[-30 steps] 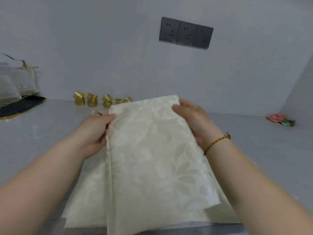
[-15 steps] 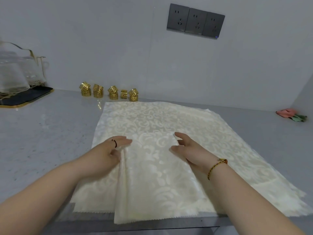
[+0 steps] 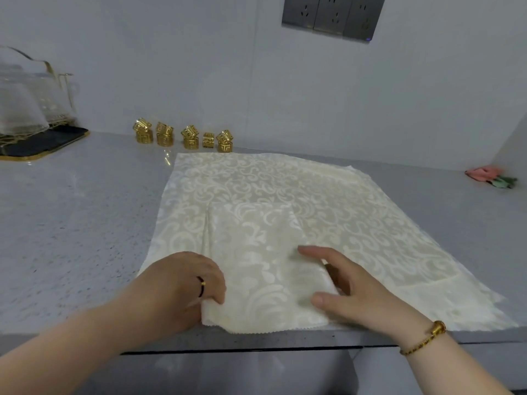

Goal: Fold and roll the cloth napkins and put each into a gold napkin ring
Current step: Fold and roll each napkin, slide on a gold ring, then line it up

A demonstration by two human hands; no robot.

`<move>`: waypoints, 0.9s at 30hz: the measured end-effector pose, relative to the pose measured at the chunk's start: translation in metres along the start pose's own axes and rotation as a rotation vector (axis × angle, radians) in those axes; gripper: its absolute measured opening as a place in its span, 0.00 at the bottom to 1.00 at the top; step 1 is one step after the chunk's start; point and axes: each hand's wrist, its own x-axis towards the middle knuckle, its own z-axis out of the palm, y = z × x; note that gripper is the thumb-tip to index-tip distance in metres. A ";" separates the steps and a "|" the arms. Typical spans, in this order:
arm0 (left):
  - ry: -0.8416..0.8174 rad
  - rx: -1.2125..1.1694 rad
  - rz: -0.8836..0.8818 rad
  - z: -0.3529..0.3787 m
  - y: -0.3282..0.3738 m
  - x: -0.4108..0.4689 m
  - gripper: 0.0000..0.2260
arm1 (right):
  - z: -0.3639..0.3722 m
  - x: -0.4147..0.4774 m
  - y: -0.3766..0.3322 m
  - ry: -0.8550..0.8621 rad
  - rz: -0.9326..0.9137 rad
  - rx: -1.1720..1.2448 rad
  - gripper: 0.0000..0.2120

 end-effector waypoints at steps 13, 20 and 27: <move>0.304 -0.119 -0.453 0.011 0.009 -0.020 0.16 | 0.036 -0.015 0.023 0.227 -0.312 -0.542 0.32; 0.218 -0.130 -0.295 0.007 0.004 -0.030 0.24 | 0.060 -0.006 0.026 0.568 -0.521 -0.478 0.30; 0.144 -0.255 -0.337 0.012 -0.043 -0.051 0.18 | 0.054 -0.007 0.035 0.577 -0.561 -0.621 0.24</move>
